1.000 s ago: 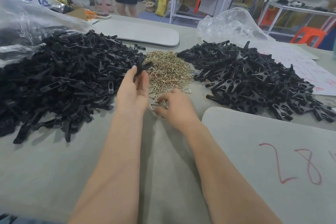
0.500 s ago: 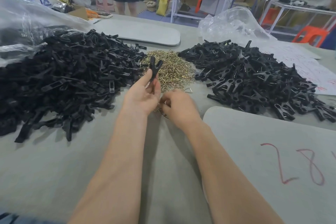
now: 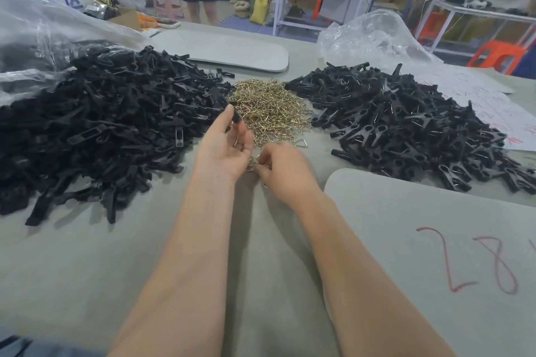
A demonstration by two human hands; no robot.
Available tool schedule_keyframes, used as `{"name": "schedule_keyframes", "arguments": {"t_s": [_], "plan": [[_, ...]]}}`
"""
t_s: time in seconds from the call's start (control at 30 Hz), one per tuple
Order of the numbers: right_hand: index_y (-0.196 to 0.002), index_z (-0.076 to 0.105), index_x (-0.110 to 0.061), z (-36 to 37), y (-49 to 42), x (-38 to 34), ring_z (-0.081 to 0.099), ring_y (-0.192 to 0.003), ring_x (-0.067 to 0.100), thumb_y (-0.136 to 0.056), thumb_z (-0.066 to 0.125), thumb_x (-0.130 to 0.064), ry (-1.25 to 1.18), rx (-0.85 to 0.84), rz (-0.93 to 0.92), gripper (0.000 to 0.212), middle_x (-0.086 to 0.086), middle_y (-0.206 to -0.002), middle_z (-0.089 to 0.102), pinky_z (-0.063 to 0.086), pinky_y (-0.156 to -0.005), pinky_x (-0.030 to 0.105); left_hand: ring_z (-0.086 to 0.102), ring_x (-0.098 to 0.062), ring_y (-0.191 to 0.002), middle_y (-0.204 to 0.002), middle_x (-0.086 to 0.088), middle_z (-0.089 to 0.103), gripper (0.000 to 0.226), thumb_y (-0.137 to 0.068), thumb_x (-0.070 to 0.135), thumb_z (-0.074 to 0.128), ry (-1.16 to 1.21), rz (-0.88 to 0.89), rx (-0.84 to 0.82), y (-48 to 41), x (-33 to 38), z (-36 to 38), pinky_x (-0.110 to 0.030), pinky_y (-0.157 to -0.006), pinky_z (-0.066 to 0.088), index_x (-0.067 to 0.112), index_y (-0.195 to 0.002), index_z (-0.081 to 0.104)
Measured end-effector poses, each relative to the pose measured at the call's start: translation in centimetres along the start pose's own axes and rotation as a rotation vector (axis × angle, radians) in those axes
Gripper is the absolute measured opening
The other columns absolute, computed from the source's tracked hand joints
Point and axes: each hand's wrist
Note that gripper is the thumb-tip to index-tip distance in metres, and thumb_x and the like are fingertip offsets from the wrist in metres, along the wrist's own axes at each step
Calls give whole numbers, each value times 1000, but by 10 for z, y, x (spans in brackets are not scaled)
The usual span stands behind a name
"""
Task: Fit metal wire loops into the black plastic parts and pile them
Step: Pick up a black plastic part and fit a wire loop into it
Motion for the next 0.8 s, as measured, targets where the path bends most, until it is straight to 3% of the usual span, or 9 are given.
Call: {"name": "schedule_keyframes", "arguments": {"t_s": [0.3,0.43,0.6,0.73,0.8], "plan": [[-123,54,-19,-3,-3,2,55,-108,24,-92,54,-15,-67,-72,17,31,7,-115,61,41,-86,30,51,-9,-68,-78,-2,55,12,-89,18,64,-14,23,43,-2,-1,-1,-19,-70,44,10,-86,56],[-114,57,-20,-3,-3,4,56,-100,24,-89,54,-12,-105,-64,18,26,7,-109,62,41,-80,29,52,-9,-69,-79,-2,55,11,-89,18,65,-25,32,44,-3,-1,-1,-19,-71,45,10,-88,57],[-100,59,-14,-1,-2,4,59,-94,23,-89,56,-11,-183,57,17,12,4,-98,65,45,-83,32,53,-8,-69,-78,1,58,8,-89,18,65,-71,49,45,-4,-2,0,-18,-64,46,13,-88,59],[-88,54,-23,-9,-5,11,54,-80,10,-89,57,-10,-398,222,61,13,-16,-76,54,44,-78,23,58,-7,-74,-85,3,61,13,-88,16,67,-296,196,61,-6,-6,1,-17,-67,50,13,-98,58],[-88,53,-21,-14,-7,16,54,-80,10,-89,58,-9,-506,256,94,13,-16,-76,53,44,-78,21,61,-8,-79,-86,3,63,11,-87,16,68,-473,256,8,-5,-9,3,-21,-72,49,16,-92,58]]}}
Point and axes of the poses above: each hand's wrist, its own y-axis away from the middle knuckle, its own z-axis out of the palm, x = y × z
